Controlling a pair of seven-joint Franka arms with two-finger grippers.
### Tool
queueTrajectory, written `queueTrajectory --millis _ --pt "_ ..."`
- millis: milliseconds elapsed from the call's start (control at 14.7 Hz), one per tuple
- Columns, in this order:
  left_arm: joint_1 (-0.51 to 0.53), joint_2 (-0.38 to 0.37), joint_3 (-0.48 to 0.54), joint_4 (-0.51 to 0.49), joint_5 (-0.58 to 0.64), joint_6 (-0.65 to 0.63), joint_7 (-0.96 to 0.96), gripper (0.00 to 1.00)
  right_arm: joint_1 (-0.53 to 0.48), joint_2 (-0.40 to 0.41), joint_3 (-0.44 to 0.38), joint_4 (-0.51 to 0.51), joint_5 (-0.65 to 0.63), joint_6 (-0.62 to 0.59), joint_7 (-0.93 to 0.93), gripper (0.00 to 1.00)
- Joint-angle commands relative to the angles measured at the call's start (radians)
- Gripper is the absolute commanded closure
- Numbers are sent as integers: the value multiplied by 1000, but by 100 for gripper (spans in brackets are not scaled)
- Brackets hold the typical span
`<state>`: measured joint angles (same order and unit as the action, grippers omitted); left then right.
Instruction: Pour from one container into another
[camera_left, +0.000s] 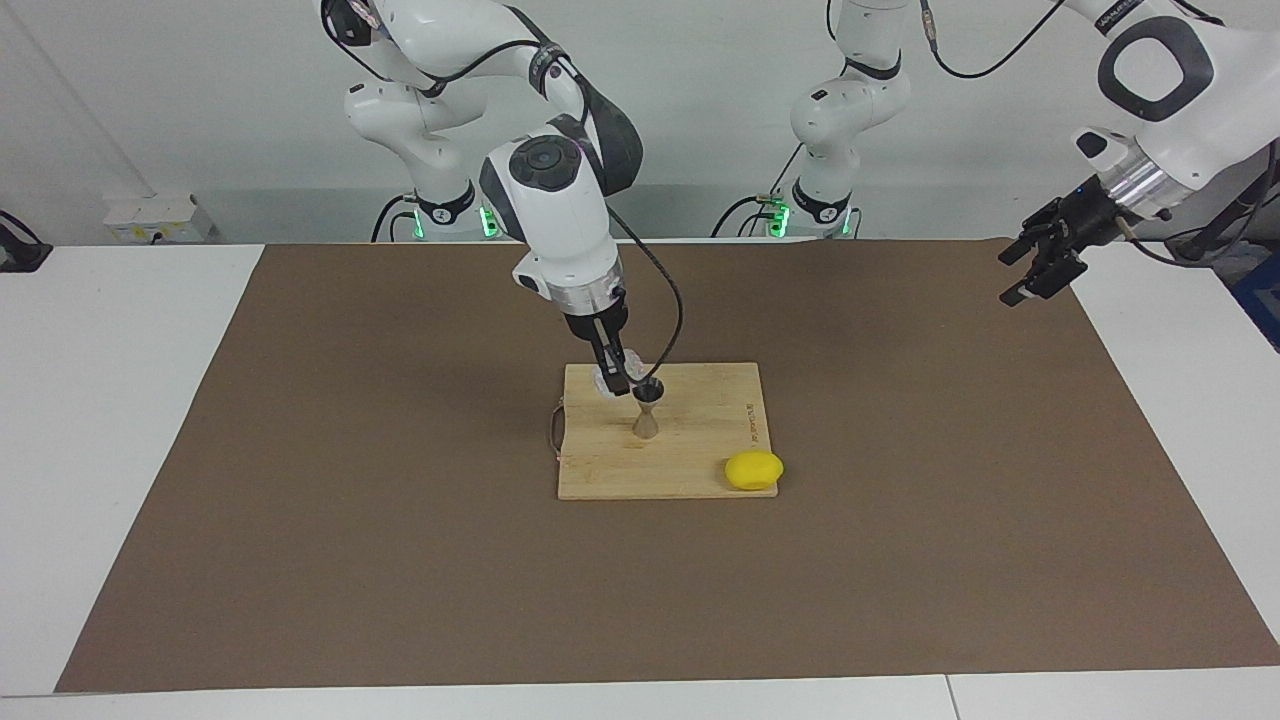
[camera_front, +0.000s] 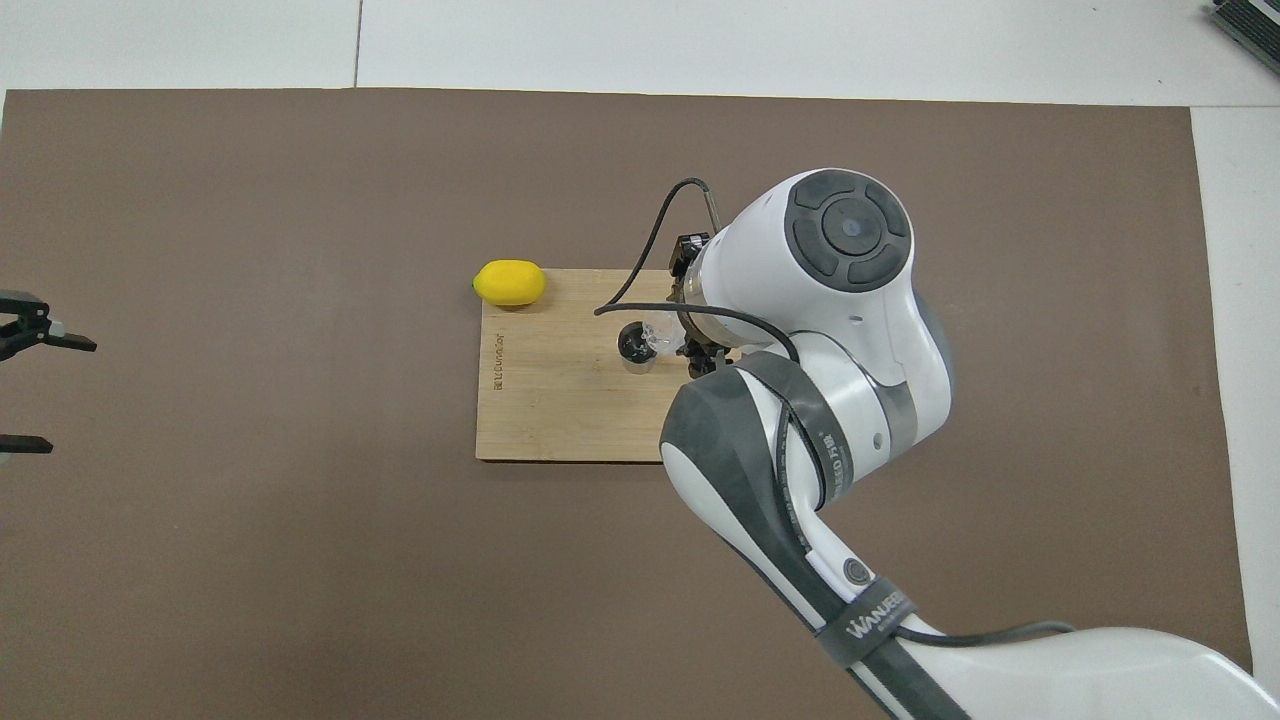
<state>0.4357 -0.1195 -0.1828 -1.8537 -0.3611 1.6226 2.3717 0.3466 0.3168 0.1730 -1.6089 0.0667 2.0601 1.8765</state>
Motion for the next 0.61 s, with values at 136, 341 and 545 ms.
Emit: queueTrajectory --millis 136,341,545 --pt "-40 -68 -9 24 65 -6 -19 0 6 18 3 20 -67 -17 49 100" --pt "-40 -77 -27 42 67 -4 -41 0 8 18 5 18 -77 -17 50 100" --pt "-40 -92 -46 38 89 -1 -245 0 23 21 5 18 -97 -17 52 100"
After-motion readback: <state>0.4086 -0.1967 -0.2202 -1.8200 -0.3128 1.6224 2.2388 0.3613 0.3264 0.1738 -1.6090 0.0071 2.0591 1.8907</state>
